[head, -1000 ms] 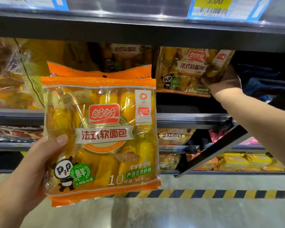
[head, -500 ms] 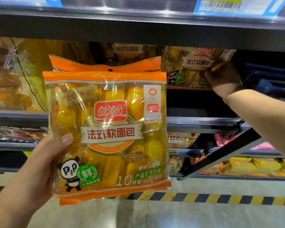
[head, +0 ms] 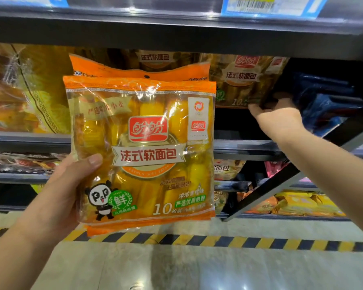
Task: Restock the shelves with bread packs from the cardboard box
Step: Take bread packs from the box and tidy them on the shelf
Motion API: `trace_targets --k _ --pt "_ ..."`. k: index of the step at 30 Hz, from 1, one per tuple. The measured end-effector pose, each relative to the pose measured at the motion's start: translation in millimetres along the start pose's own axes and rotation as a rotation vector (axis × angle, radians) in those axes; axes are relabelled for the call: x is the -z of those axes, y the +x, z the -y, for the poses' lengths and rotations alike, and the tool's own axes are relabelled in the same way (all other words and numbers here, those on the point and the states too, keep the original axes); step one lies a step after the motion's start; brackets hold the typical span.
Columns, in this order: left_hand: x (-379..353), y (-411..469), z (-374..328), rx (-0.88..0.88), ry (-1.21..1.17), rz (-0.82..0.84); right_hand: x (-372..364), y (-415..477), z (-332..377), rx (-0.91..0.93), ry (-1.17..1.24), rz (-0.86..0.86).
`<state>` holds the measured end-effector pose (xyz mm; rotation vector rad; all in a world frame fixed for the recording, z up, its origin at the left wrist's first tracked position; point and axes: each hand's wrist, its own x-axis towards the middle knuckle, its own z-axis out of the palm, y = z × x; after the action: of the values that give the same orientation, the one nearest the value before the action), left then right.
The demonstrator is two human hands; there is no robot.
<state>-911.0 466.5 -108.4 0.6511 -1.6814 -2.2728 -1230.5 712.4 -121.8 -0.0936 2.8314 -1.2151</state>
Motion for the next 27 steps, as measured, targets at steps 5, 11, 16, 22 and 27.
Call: trace_targets --k 5,11,16,22,27 --pt "-15 6 -1 -0.032 -0.014 0.049 17 -86 30 0.239 0.370 0.508" --pt "-16 0 -12 -0.072 0.066 0.080 38 -139 33 0.388 0.338 0.782" --pt "-24 -3 -39 -0.271 0.213 0.107 40 -146 44 0.507 0.466 0.562" --pt "-34 15 -40 -0.375 0.515 -0.229 24 -139 60 0.551 0.415 0.154" --pt "-33 37 -22 -0.368 0.550 -0.307 -13 -133 68 0.476 0.376 0.122"
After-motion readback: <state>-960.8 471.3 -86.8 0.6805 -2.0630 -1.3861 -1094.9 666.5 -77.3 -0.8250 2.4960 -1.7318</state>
